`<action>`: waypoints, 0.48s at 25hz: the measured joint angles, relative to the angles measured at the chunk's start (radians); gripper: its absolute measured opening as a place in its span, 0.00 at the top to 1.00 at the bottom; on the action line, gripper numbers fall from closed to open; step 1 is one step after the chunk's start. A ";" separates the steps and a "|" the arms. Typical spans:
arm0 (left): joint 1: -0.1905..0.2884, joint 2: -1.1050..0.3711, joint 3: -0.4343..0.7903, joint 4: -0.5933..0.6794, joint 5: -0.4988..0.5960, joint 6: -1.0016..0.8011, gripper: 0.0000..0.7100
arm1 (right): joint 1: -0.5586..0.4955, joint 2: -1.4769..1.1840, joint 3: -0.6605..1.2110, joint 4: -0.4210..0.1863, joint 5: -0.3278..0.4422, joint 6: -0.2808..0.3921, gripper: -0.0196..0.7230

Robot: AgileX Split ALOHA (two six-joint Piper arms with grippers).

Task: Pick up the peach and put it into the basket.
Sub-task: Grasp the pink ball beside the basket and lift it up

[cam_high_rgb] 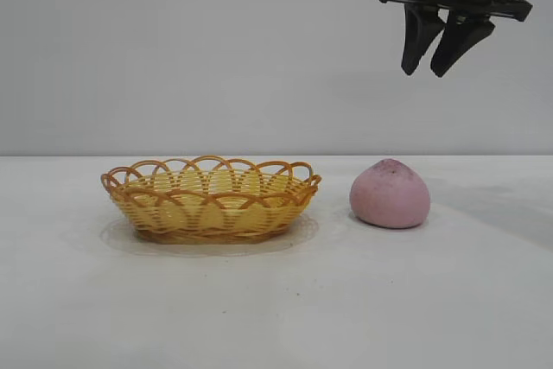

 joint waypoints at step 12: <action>0.000 -0.257 0.033 -0.060 0.004 0.046 0.48 | 0.000 0.007 -0.001 0.077 0.178 -0.066 0.58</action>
